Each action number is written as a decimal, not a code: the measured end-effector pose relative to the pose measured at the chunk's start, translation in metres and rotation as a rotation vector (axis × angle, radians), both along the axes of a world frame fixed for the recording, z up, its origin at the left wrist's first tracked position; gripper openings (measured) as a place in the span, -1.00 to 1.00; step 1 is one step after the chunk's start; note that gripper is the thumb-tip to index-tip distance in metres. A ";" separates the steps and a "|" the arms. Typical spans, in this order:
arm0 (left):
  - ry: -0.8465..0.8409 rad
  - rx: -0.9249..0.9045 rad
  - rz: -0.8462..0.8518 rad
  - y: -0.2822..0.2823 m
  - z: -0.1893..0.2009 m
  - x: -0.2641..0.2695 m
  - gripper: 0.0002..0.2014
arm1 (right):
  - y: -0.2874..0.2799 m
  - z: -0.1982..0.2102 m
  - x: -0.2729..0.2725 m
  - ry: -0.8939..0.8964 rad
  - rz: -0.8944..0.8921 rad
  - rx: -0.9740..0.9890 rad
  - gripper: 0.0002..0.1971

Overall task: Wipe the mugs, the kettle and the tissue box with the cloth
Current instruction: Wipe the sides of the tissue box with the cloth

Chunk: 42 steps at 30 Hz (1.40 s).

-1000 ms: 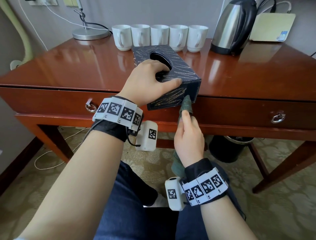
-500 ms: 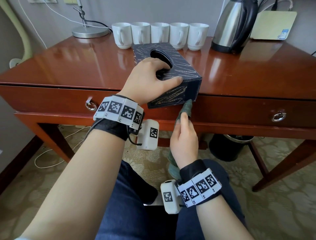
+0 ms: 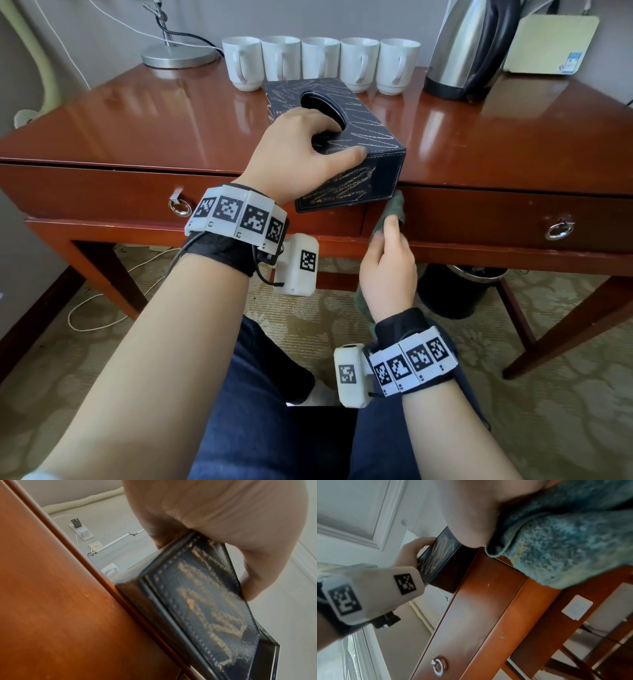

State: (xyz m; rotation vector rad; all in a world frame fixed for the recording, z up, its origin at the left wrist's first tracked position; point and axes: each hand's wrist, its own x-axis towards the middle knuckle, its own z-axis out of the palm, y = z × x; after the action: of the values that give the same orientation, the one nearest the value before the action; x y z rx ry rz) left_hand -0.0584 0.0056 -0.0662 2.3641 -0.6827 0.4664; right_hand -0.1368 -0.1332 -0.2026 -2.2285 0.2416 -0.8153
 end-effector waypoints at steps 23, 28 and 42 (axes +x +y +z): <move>0.002 -0.002 0.003 0.000 -0.002 0.004 -0.33 | 0.028 -0.007 -0.006 -0.103 0.243 -0.104 -0.65; 0.005 -0.005 0.001 0.000 -0.002 0.004 -0.27 | 0.024 -0.006 -0.007 -0.100 0.251 -0.167 -0.64; -0.004 -0.024 0.006 0.000 -0.002 0.003 -0.31 | 0.019 0.001 -0.007 -0.077 0.133 -0.182 -0.68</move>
State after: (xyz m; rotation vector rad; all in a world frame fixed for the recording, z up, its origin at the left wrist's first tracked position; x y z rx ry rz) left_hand -0.0555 0.0057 -0.0677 2.3439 -0.6689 0.4794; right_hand -0.1441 -0.1139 -0.2015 -2.3466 -0.0183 -0.8783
